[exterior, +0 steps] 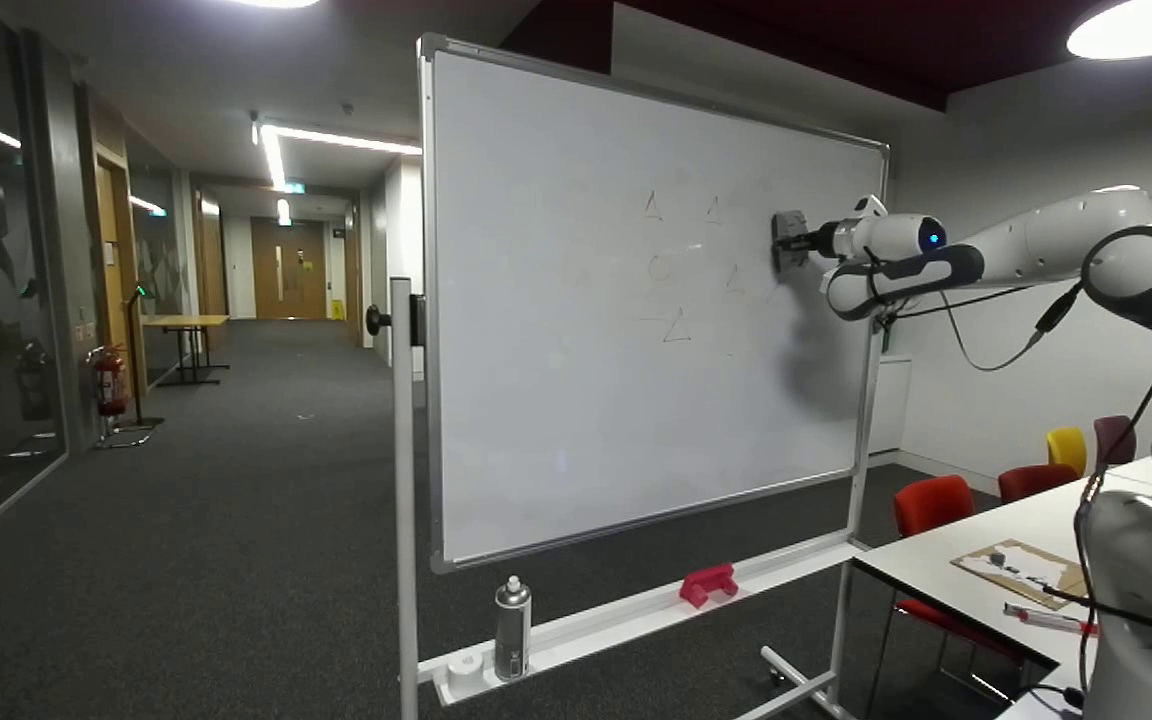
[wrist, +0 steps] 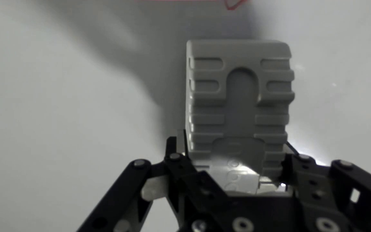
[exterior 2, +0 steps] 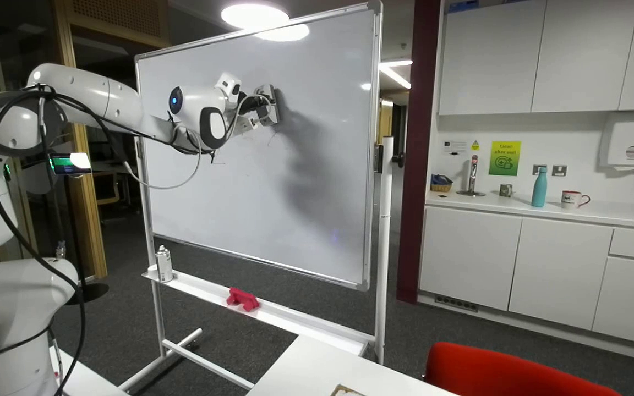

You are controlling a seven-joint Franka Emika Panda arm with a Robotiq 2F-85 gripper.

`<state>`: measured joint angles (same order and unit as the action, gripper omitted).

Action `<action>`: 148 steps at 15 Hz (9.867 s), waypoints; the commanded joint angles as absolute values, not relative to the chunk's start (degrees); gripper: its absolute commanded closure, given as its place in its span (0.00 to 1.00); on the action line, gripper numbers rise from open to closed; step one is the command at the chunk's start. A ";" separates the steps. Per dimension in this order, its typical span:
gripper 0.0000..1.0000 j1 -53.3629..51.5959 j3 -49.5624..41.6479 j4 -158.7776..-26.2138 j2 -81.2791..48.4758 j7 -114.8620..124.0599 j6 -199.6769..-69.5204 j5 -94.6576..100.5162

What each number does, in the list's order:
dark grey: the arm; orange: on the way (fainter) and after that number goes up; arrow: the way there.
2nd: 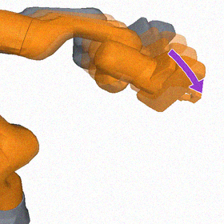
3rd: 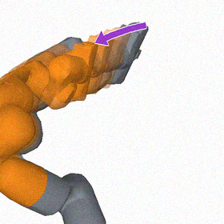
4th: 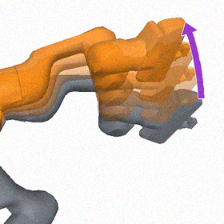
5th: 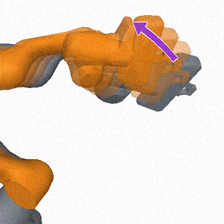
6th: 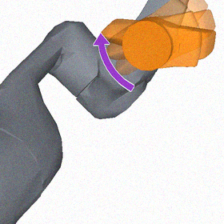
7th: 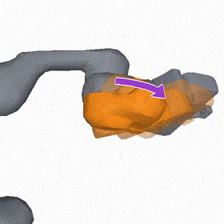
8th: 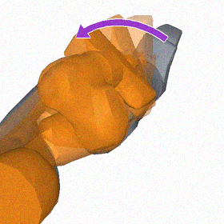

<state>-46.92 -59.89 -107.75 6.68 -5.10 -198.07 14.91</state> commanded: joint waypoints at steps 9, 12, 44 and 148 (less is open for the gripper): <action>0.65 -51.79 -67.03 -104.77 8.30 -1.33 -196.42 15.95; 0.65 -54.80 -67.81 -102.40 8.12 -1.67 -193.25 16.17; 0.65 -88.83 -100.38 -94.49 14.53 -4.81 -190.58 14.34; 0.65 -98.39 -92.06 -91.38 23.47 -21.98 -197.87 33.32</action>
<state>-96.70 -91.08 -92.76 23.82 -18.27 -198.07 35.79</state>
